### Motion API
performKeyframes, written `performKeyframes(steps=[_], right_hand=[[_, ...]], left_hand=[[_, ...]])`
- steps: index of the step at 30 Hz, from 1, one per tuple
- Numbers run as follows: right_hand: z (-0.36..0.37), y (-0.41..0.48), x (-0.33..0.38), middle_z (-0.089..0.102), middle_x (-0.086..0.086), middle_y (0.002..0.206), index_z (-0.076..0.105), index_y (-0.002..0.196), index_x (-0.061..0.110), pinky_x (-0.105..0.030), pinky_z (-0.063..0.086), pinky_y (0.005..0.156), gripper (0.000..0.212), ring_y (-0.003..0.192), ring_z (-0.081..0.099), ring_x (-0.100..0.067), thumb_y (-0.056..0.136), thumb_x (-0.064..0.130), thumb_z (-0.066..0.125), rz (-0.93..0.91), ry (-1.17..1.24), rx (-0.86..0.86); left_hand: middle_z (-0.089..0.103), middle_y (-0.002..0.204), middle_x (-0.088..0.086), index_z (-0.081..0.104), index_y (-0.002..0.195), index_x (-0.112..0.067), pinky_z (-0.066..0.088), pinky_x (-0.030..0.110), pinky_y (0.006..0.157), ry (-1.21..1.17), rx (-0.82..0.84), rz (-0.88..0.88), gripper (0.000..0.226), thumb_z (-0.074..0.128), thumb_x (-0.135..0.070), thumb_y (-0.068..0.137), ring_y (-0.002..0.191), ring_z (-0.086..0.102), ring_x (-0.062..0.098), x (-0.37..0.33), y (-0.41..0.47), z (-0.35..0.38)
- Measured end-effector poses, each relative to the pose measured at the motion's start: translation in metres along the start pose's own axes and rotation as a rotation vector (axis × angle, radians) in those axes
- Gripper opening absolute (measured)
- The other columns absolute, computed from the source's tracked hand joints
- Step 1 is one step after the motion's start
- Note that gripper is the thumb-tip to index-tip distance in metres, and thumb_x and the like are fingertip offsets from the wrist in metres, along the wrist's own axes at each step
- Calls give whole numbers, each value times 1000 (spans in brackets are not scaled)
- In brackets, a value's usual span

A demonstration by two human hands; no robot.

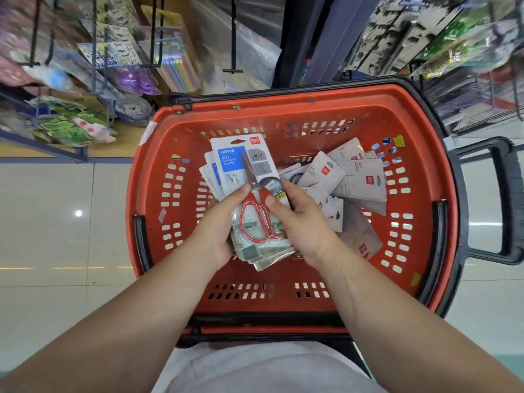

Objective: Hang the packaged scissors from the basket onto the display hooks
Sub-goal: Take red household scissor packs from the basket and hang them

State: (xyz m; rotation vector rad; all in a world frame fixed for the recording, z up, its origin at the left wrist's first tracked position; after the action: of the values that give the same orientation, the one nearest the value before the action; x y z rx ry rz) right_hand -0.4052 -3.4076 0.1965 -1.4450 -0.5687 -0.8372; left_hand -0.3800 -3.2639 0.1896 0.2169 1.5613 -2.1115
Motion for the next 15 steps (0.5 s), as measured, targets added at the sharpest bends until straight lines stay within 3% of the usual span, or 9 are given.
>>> performKeyframes(steps=[4,8,11,13,15], right_hand=[[6,-5,1,72,8,129,60,139,36,-45,54,107,36,119,69,-12,107,21,57,-6,-112,64],[6,-6,-6,65,12,142,61,141,44,-49,45,115,55,134,58,-15,97,21,36,146,-46,239],[2,2,-6,69,17,134,67,129,46,-36,48,107,51,128,62,-9,95,24,36,166,-54,311],[-15,19,-15,72,13,128,69,123,40,-37,50,108,37,127,64,-14,98,26,46,193,-19,210],[-41,41,-35,70,4,130,69,127,29,-36,49,108,31,127,63,-18,103,22,51,228,-218,41]], left_hand=[[77,119,16,70,131,-19,64,51,82,55,48,12,56,80,-14,77,102,77,35,-1,-8,-3],[79,113,17,70,124,-20,63,54,85,117,-36,5,52,79,0,78,97,78,37,-5,-5,-18],[79,111,16,67,126,-22,64,51,81,168,-68,23,66,83,-5,64,94,78,35,-9,-4,-31],[80,110,13,64,132,-23,64,48,78,196,-81,38,78,84,-8,58,95,79,34,-13,-5,-39],[80,109,12,64,131,-24,64,44,72,223,-92,74,80,84,-8,55,92,80,31,-19,-7,-49]])
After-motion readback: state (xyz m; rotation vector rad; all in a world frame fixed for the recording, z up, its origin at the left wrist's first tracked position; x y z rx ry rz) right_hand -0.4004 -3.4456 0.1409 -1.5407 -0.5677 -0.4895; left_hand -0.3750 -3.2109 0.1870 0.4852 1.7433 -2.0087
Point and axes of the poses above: each hand's wrist, its own y-axis towards the middle knuckle, its own z-axis out of the palm, x = y × z, the point moved 5 cm from there along y, towards the middle knuckle
